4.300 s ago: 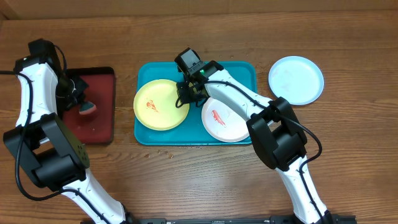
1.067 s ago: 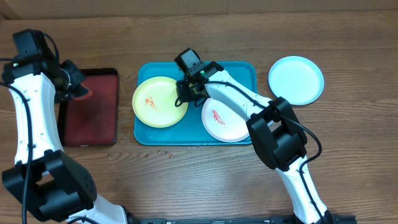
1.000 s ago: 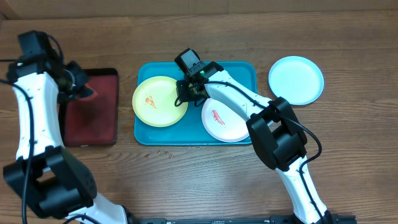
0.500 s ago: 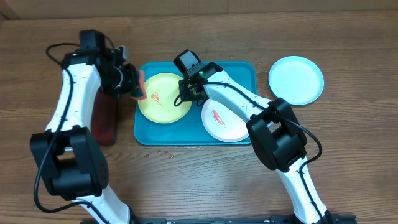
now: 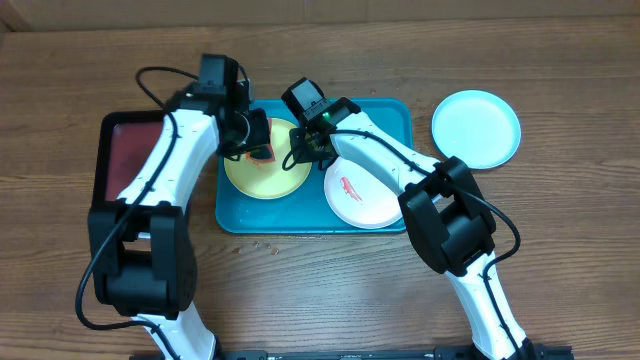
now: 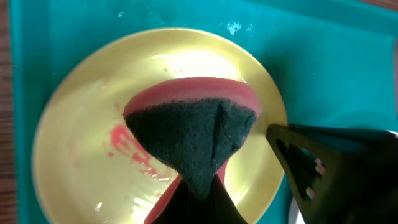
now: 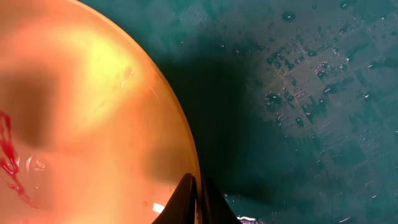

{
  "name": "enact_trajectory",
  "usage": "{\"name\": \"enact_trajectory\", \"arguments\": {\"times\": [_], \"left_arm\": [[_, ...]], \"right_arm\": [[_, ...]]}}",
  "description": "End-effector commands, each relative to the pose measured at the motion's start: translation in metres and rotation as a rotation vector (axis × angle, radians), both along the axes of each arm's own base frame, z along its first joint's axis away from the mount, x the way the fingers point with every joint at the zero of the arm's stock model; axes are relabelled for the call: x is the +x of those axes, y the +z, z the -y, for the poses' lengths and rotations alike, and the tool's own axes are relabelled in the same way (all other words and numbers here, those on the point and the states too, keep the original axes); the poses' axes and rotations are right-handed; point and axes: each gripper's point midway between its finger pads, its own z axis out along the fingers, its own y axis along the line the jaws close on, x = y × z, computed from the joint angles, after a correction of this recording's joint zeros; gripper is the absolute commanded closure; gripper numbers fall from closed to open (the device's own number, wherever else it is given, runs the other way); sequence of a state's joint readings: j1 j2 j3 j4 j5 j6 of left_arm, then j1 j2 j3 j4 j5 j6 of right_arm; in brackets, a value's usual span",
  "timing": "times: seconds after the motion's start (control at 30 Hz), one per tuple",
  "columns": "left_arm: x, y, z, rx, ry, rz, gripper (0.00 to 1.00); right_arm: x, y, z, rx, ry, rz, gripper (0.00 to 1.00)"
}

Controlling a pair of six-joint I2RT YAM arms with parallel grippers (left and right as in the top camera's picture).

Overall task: Clean dirty plates on tray and stack at the side
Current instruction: 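Scrub the yellow plate with the sponge in the left gripper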

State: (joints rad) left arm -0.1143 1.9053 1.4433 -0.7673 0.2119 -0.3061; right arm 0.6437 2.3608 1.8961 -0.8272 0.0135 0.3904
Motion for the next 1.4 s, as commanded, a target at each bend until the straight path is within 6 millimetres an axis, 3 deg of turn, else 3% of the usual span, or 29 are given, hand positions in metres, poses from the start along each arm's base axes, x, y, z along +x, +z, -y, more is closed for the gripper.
{"name": "enact_trajectory", "arguments": {"times": [0.0, 0.23, 0.37, 0.5, 0.63, 0.77, 0.87, 1.1, 1.13, 1.37], "left_arm": [[-0.004, -0.027, 0.000, 0.032, 0.060, -0.046, 0.96], [-0.009, -0.077, 0.011, 0.029, 0.056, -0.138, 0.96], [-0.015, -0.100, 0.000, 0.086, 0.068, -0.187, 0.96], [-0.017, -0.098, -0.032, 0.229, 0.120, -0.192, 0.95], [-0.016, -0.079, -0.078, 0.442, 0.175, -0.185, 0.96], [-0.007, -0.061, -0.093, 0.524, 0.192, -0.162, 0.96], [0.005, -0.058, -0.084, 0.473, 0.186, -0.122, 0.96], [0.025, -0.063, -0.019, 0.110, 0.108, -0.073, 0.96], [0.025, -0.063, -0.006, 0.049, 0.103, -0.080, 0.96], [0.007, -0.064, 0.035, -0.035, -0.041, -0.122, 0.96]], "right_arm": [[-0.005, -0.020, 0.020, -0.076, 0.001, -0.032, 0.96], [-0.004, -0.020, 0.018, -0.072, 0.001, -0.026, 0.96], [-0.005, -0.020, 0.019, -0.075, 0.001, -0.030, 0.96], [-0.005, -0.020, 0.020, -0.076, 0.001, -0.032, 0.96], [-0.005, -0.020, 0.019, -0.076, 0.001, -0.031, 0.96], [-0.004, -0.020, 0.019, -0.072, 0.001, -0.026, 0.96], [-0.003, -0.020, 0.018, -0.070, 0.001, -0.023, 0.96], [-0.003, -0.020, 0.018, -0.070, 0.001, -0.024, 0.96], [-0.003, -0.020, 0.018, -0.071, 0.001, -0.024, 0.96], [-0.003, -0.020, 0.018, -0.070, 0.001, -0.023, 0.96]]}}
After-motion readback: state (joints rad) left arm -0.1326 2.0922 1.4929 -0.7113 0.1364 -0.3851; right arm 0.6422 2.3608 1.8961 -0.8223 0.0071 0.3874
